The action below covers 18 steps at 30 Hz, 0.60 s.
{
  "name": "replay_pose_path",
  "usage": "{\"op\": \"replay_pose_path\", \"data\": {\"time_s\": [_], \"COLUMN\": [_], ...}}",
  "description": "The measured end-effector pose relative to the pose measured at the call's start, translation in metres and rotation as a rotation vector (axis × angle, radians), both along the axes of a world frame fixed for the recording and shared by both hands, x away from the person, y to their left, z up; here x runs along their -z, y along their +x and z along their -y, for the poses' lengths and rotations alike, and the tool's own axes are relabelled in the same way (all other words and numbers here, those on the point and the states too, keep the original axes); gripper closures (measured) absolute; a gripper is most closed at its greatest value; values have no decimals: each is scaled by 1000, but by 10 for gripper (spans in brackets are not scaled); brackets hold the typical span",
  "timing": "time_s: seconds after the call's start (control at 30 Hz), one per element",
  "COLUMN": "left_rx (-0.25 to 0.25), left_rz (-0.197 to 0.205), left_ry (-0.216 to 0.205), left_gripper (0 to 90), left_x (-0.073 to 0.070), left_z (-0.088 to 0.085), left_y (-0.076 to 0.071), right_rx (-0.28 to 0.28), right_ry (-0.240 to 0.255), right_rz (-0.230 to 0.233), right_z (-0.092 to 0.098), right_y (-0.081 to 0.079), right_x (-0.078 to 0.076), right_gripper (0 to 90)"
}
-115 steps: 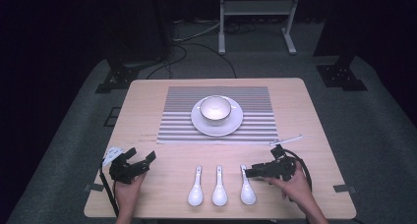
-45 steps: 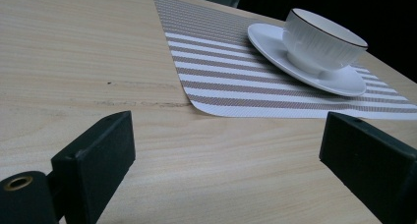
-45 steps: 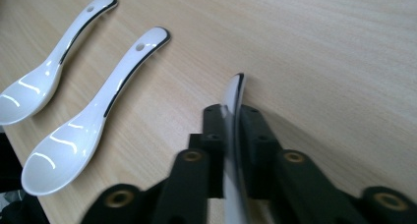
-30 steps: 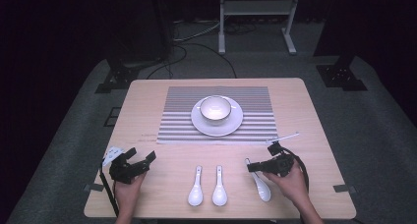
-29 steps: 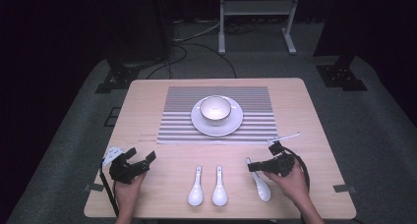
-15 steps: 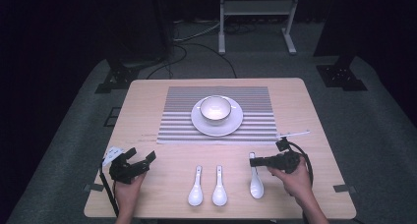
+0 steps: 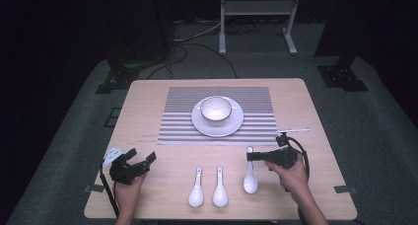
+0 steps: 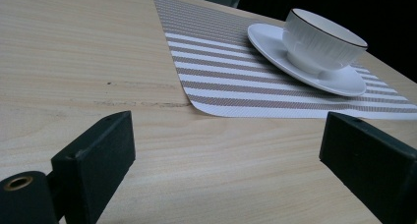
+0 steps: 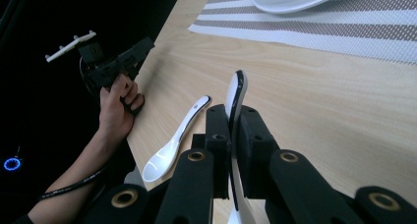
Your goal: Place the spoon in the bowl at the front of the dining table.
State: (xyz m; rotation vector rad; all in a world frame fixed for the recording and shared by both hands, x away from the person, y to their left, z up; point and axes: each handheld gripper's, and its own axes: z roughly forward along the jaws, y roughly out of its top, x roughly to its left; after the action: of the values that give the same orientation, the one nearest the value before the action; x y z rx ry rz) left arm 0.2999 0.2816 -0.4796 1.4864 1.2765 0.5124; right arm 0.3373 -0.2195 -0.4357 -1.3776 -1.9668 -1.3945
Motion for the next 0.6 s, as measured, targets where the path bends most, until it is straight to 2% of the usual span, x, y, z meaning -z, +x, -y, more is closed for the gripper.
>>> {"op": "replay_pose_path", "data": {"time_s": [0.27, 0.6], "left_rx": [1, -1], "left_rz": [1, 0], "left_ry": [-2, -5], "left_gripper": [53, 54], "left_x": [0, 0], "left_z": [0, 0], "left_y": [0, 0], "right_rx": [37, 56], "right_ry": [39, 55], "right_rz": [-8, -16], "right_z": [-1, -6], "right_y": [13, 28], "right_x": [-5, -12], "right_gripper": [845, 844]}}
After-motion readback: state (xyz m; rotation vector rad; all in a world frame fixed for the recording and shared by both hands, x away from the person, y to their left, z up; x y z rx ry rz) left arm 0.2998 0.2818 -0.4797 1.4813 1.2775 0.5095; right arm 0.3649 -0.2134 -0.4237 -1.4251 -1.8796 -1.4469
